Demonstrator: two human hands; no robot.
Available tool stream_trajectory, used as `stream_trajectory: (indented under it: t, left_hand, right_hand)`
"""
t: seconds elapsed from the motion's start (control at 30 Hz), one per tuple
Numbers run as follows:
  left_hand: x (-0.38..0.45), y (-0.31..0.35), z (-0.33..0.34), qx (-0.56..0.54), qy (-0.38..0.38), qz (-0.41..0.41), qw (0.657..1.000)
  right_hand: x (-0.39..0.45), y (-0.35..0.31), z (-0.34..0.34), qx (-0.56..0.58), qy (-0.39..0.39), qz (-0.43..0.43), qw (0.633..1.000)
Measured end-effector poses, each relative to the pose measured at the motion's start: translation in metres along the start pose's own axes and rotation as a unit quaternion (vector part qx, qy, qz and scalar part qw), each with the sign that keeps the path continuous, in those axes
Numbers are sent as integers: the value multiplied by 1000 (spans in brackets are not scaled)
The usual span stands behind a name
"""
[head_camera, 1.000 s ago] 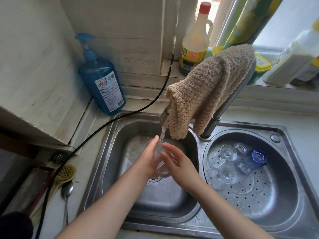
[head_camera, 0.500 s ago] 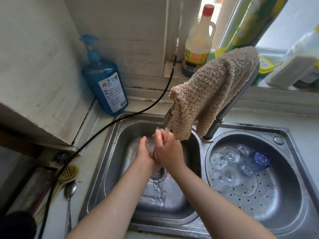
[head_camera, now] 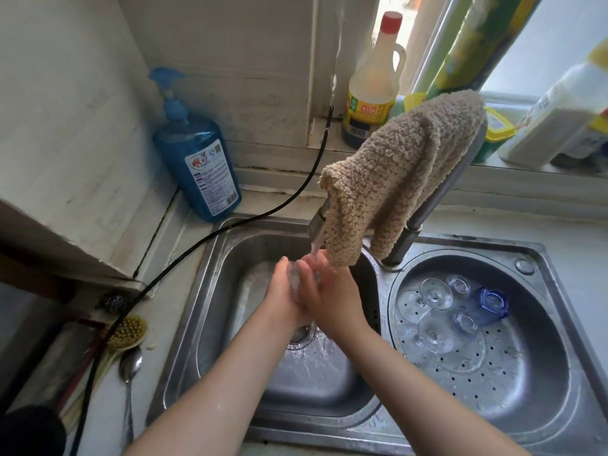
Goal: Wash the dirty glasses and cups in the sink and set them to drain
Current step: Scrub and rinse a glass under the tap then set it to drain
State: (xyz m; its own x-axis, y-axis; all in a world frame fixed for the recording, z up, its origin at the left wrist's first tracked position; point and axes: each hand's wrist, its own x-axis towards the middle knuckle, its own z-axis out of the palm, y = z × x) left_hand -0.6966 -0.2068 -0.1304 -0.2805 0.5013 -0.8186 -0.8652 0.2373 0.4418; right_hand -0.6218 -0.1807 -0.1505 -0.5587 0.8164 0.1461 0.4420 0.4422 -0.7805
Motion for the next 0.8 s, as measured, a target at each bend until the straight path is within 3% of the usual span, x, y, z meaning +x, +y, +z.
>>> stream_trajectory:
  t: [0.03,0.1,0.2,0.27,0.37,0.4,0.5,0.53,0.57,0.6,0.63,0.73,0.77,0.8]
  left_hand:
    - [-4,1,1,-32,-40,-14,999]
    - [-4,1,4,-61,-23,1,998]
    - [2,-2,5,-21,52,145,988]
    - [-8,-6,9,34,65,201,977]
    - [-15,-15,9,96,25,182,978]
    - [-14,-16,5,97,-9,174,980]
    - [-5,-14,-10,110,-137,165,970]
    - [0,-14,-14,125,-169,175,962]
    - [1,-14,-16,120,-187,175,959]
    - [4,-15,-18,111,-193,181,958]
    - [4,-17,-17,104,-175,189,961]
    - [3,-19,-13,66,-90,189,976]
    - [4,-21,-13,36,-69,166,983]
    - [4,-23,-13,26,-47,153,987]
  right_hand:
    - [2,8,0,59,-3,30,998]
    - [0,19,-3,133,0,101,986]
    - [-12,9,-12,260,-63,230,936]
    - [-18,3,-14,292,-68,263,917]
    - [-24,6,-13,344,-53,312,884]
    - [-25,9,-16,403,-79,359,838]
    - [-30,20,-30,621,-199,473,592]
    - [-32,19,-34,643,-222,475,558]
    - [-33,20,-34,644,-226,471,559]
    - [-32,17,-33,630,-220,458,587]
    - [-31,14,-29,592,-199,437,647]
    - [-35,9,-22,350,-80,313,879]
    - [-38,12,-21,263,-48,255,929]
    - [-39,15,-21,203,-35,207,957]
